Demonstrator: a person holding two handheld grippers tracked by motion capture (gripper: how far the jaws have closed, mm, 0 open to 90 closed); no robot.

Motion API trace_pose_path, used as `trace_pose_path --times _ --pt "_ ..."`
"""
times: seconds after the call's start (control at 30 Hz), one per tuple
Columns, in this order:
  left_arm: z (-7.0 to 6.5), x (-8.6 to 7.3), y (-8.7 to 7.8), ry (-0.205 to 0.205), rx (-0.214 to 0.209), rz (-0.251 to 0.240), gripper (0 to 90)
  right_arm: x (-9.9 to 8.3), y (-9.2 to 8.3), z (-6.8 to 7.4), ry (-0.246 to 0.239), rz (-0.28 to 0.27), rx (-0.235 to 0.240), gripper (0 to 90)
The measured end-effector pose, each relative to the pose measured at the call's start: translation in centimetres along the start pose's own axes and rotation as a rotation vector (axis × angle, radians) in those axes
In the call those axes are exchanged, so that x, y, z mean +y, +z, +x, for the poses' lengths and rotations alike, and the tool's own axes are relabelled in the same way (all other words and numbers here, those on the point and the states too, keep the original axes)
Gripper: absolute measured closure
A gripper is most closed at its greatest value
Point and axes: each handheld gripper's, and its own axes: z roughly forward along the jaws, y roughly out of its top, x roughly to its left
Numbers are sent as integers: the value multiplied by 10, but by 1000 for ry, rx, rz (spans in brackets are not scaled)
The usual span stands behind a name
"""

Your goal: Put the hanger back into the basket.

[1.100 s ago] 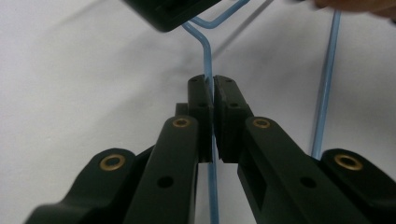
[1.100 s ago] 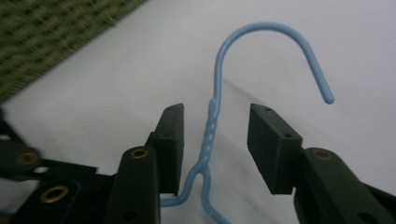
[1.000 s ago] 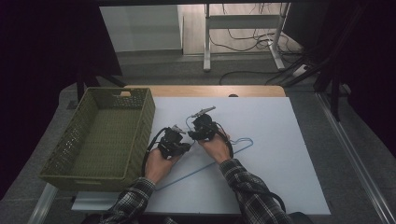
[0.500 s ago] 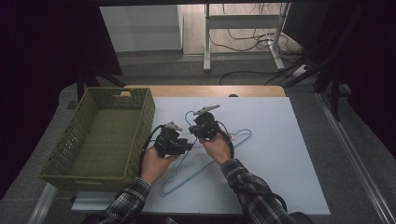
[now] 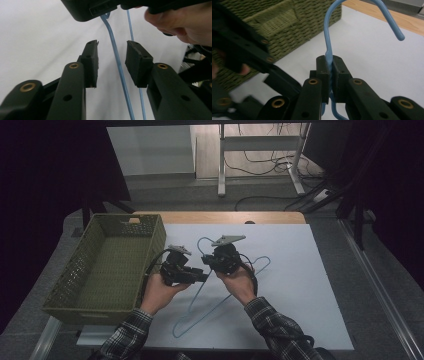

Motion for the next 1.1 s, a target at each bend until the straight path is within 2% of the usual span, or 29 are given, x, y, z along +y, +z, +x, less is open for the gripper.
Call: trace_pose_path --times 0.27,0.3,0.37,0.4,0.43,0.47,0.5,0.53,0.57,0.63,0.7,0.73,0.77,0.8,0.87,0.93,1.03,1.1 --pt "-3 2 6 -27 -67 41 730 -5 -8 9 -41 -27 41 854" --pt "-2 2 6 -36 -83 42 775 -6 -9 11 -53 -33 49 854" --pt "-2 1 7 -47 -97 50 810 -7 -9 11 -59 -35 56 853" --pt "-2 1 7 -57 -80 57 842 -7 -10 12 -69 -41 63 853" --pt "-2 1 7 -57 -80 57 865 -8 -11 12 -71 -41 68 852" --pt "-1 1 8 -61 -72 54 869 -8 -11 11 -68 -43 74 852" --pt "-1 1 8 -73 -87 53 872 -7 -11 11 -67 -43 79 851" --pt "-1 1 9 -84 -84 50 873 -7 -11 10 -69 -36 82 849" --pt "-2 2 9 -80 -64 51 874 -7 -11 9 -70 -35 81 845" --pt "-3 4 8 -86 -58 58 875 -6 -12 6 -59 -31 89 837" --pt "-3 5 6 -86 -51 58 875 -5 -14 2 -33 -31 111 758" --pt "-3 7 3 -87 -28 55 876 -4 -15 1 -27 -26 119 717" --pt "-3 7 3 -87 -28 55 876 -4 -15 1 -27 -26 119 717" --pt "-2 9 -1 -95 -13 47 875 -3 -19 -1 -33 -25 109 639" --pt "-1 12 -4 -103 4 45 876 -1 -24 -4 -36 -19 112 564" --pt "0 14 -8 -100 20 49 876 0 -29 -7 -54 -25 101 490" --pt "1 17 -13 -103 37 49 876 3 -36 -13 -79 -34 111 382" --pt "2 19 -15 -103 45 49 875 5 -41 -17 -110 -40 113 342"
